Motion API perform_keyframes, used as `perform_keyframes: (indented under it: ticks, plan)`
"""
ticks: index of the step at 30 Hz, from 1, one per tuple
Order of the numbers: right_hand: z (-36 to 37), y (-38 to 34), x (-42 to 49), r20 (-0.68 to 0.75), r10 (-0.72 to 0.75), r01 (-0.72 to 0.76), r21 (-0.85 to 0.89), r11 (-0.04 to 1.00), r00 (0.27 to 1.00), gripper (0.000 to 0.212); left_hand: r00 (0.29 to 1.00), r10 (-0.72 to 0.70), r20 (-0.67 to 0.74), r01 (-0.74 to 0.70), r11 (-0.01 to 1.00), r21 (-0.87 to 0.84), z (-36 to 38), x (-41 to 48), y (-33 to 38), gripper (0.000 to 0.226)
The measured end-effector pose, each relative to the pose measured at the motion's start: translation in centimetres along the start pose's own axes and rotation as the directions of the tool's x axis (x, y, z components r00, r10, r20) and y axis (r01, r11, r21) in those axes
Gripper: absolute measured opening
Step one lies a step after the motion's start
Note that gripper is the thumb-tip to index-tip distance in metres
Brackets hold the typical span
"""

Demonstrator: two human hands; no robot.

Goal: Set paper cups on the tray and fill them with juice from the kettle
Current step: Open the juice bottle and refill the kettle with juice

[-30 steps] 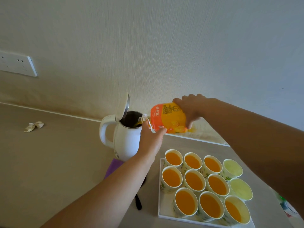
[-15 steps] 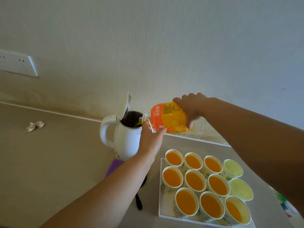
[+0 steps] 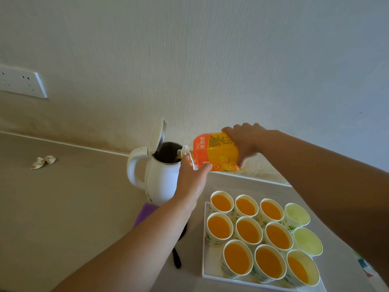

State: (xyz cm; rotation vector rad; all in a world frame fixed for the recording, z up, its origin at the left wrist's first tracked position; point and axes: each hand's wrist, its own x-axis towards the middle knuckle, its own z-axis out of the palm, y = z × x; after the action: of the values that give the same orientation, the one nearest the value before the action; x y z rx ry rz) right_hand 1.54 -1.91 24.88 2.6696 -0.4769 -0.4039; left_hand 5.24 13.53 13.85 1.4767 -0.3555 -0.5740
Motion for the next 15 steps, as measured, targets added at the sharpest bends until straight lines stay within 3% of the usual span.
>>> perform_keyframes:
  ticks: [3, 9, 15]
  plan:
    - [0.6, 0.2, 0.1, 0.000, 0.002, -0.002, 0.065, 0.998, 1.000, 0.114, 1.000, 0.001, 0.011, -0.001, 1.000, 0.015, -0.1, -0.1, -0.1, 0.049]
    - [2.0, 0.7, -0.1, -0.008, 0.006, -0.004, 0.245, 0.970, 1.000, 0.118, 0.995, 0.101, -0.008, -0.100, 0.992, 0.071, -0.3, -0.8, 0.0, 0.040]
    - [2.8, 1.7, -0.5, -0.034, -0.015, 0.030, 0.489, 0.872, 0.999, 0.112, 0.966, 0.256, -0.012, -0.248, 0.945, 0.214, -0.8, -2.7, 0.6, 0.034]
